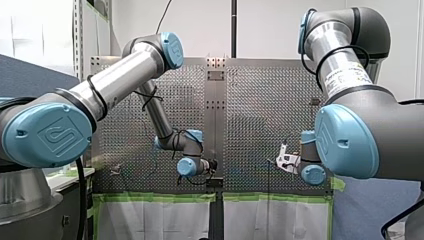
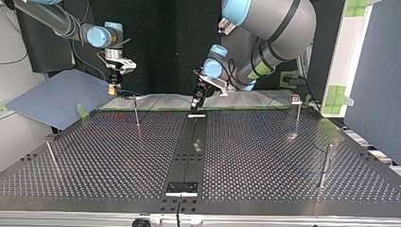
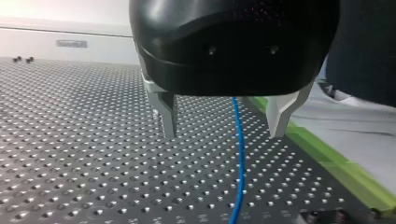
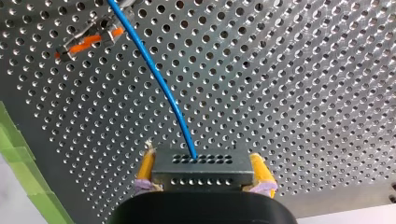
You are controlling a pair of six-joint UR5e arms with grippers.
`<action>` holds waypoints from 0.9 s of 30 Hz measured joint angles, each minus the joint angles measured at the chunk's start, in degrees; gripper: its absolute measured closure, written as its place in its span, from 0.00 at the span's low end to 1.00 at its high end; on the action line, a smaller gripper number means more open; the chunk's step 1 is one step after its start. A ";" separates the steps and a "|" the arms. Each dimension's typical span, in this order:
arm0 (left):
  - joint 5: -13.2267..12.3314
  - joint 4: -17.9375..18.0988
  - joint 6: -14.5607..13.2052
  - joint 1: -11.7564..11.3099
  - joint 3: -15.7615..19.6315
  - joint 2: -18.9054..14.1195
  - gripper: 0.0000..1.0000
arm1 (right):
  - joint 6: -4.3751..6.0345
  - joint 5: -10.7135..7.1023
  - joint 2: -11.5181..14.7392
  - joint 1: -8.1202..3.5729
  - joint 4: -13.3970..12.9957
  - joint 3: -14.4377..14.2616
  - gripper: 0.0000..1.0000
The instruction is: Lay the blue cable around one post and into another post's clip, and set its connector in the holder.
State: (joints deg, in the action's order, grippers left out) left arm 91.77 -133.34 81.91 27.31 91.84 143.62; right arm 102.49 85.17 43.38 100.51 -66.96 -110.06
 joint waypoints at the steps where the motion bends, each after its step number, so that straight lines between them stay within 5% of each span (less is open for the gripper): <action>1: 0.27 0.49 0.44 0.08 0.00 0.01 0.06 | 0.00 0.00 0.00 0.00 -0.02 0.01 0.98; 6: 1.59 1.74 2.31 0.67 -0.78 0.75 0.06 | 0.00 0.00 0.00 0.00 -0.12 0.02 0.98; 14: 4.27 -1.56 3.28 2.20 -4.64 4.56 0.06 | 0.01 0.00 0.00 0.00 -0.11 0.01 0.98; 27: 4.59 -3.16 5.45 2.28 -8.83 6.24 0.06 | -0.17 0.00 0.00 -0.01 -0.09 0.03 0.98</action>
State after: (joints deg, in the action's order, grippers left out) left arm 96.36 -136.50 87.35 29.60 83.02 149.86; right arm 102.33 85.17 43.38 100.50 -67.05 -110.03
